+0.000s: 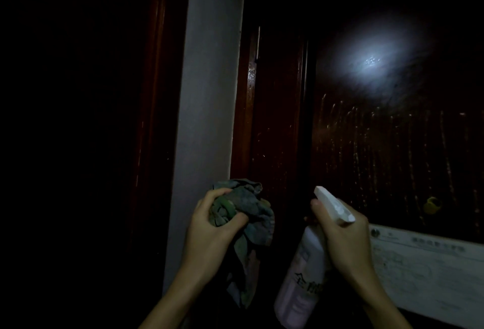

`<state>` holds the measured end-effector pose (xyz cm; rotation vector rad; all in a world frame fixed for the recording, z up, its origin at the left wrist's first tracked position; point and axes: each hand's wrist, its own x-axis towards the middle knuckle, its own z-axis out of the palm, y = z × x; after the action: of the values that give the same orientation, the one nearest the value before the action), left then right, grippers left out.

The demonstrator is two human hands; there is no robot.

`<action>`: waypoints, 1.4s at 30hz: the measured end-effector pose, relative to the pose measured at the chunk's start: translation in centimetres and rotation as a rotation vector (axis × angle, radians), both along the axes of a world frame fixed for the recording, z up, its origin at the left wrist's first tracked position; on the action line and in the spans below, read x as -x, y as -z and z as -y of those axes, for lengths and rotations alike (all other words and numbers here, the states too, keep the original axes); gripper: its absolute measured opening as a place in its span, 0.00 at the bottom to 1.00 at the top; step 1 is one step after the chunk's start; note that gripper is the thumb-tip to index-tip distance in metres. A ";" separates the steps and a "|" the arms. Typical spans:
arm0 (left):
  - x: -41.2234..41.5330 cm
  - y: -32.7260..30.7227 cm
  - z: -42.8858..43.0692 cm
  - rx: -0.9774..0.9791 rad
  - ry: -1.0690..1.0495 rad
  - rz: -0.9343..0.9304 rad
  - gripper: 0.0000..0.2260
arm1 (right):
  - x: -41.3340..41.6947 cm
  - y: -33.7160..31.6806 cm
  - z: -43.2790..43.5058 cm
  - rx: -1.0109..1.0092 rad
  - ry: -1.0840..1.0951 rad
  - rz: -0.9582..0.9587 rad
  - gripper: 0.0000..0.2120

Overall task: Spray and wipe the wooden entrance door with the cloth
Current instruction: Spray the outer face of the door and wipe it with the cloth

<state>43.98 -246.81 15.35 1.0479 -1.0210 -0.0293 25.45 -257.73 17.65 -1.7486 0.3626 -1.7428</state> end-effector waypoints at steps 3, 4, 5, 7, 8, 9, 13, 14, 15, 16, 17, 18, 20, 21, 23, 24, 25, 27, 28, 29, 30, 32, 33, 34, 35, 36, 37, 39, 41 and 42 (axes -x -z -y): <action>-0.2 -0.2 -0.6 0.019 -0.007 0.001 0.20 | -0.1 -0.4 0.1 -0.009 -0.014 -0.013 0.08; -0.2 -0.3 -0.8 0.027 -0.010 0.004 0.19 | -0.1 -0.5 0.1 -0.007 -0.018 -0.018 0.10; -0.2 -0.4 -1.0 0.031 -0.011 0.007 0.19 | -0.2 -0.5 0.2 -0.008 -0.017 -0.021 0.09; 0.0 -0.6 -1.2 0.031 -0.009 0.001 0.19 | -0.2 -0.5 -0.1 0.000 -0.019 -0.029 0.09; 0.1 -0.6 -1.3 0.032 -0.008 -0.006 0.19 | -0.1 -0.5 -0.2 0.004 -0.018 -0.031 0.11; 0.2 -0.6 -1.3 0.031 -0.004 -0.011 0.18 | -0.1 -0.5 -0.1 0.002 -0.016 -0.025 0.12; 0.8 -0.4 -1.2 0.013 0.016 -0.005 0.18 | 0.3 -0.7 -0.1 -0.029 -0.019 0.010 0.12; 0.9 -0.4 -1.2 0.013 0.016 -0.007 0.17 | 0.4 -0.7 -0.1 -0.024 -0.008 0.003 0.12; 1.0 -0.3 -1.1 0.013 0.018 -0.010 0.17 | 0.4 -0.7 -0.2 -0.020 -0.003 -0.006 0.11; 1.1 -0.2 -1.0 0.010 0.017 -0.012 0.17 | 0.5 -0.6 -0.3 -0.013 -0.001 -0.009 0.10; 1.2 -0.2 -0.9 0.006 0.016 -0.013 0.17 | 0.6 -0.6 -0.5 -0.004 -0.007 -0.007 0.09; 1.3 -0.1 -0.9 0.003 0.014 -0.016 0.17 | 0.6 -0.4 -0.6 0.008 -0.010 -0.008 0.08; 1.4 0.1 -0.9 0.000 0.013 -0.016 0.16 | 0.8 -0.2 -0.8 0.027 -0.017 -0.017 0.06; 1.5 0.2 -0.9 -0.002 0.015 -0.012 0.16 | 0.9 -0.1 -0.9 0.029 -0.014 -0.016 0.05; 1.7 0.5 -0.9 -0.006 0.018 -0.010 0.16 | 1.1 0.2 -0.6 0.029 0.000 -0.014 0.05; 1.8 0.5 -0.9 -0.008 0.019 -0.013 0.17 | 1.2 0.3 -0.4 0.023 -0.006 -0.017 0.04; 1.9 0.6 -1.0 -0.008 0.019 -0.015 0.18 | 1.3 0.2 -0.5 0.016 -0.019 -0.028 0.03; 2.1 0.6 -1.0 -0.008 0.014 -0.012 0.18 | 1.4 0.3 -0.5 0.000 -0.032 -0.064 0.06; 2.2 0.6 -0.9 -0.008 0.008 -0.014 0.18 | 1.3 0.4 -0.4 -0.008 -0.025 -0.083 0.05; 2.2 0.7 -0.9 -0.008 0.004 -0.017 0.18 | 1.3 0.4 -0.5 -0.006 -0.007 -0.091 0.05; 2.2 0.7 -1.0 -0.007 0.003 -0.020 0.17 | 1.2 0.5 -0.4 0.007 0.009 -0.101 0.09; 2.2 0.8 -1.1 -0.010 0.010 -0.025 0.17 | 1.1 0.6 -0.4 0.023 0.037 -0.137 0.12; 2.2 0.9 -1.1 -0.013 0.014 -0.029 0.17 | 1.2 0.6 -0.5 0.016 0.051 -0.148 0.13; 2.2 1.0 -1.1 -0.015 0.016 -0.034 0.16 | 1.2 0.5 -0.5 0.005 0.046 -0.151 0.13; 2.1 1.1 -1.2 -0.013 0.017 -0.041 0.15 | 1.4 0.5 -0.4 -0.012 0.049 -0.149 0.14; 2.0 1.1 -1.2 -0.008 0.019 -0.051 0.15 | 1.5 0.5 -0.4 -0.025 0.047 -0.143 0.13; 2.0 1.2 -1.3 -0.002 0.020 -0.058 0.15 | 1.6 0.5 -0.4 -0.034 0.052 -0.137 0.12; 1.9 1.3 -1.4 -0.005 0.016 -0.072 0.15 | 1.7 0.5 -0.7 -0.028 0.069 -0.144 0.10; 1.8 1.4 -1.5 -0.016 0.013 -0.075 0.15 | 1.6 0.5 -1.0 -0.003 0.095 -0.167 0.11; 1.8 1.6 -1.6 -0.020 0.012 -0.080 0.15 | 1.6 0.5 -1.0 -0.002 0.101 -0.168 0.12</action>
<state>42.20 -245.24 13.75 1.0505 -0.9564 -0.0900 23.83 -256.69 17.13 -1.9102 0.5334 -1.6672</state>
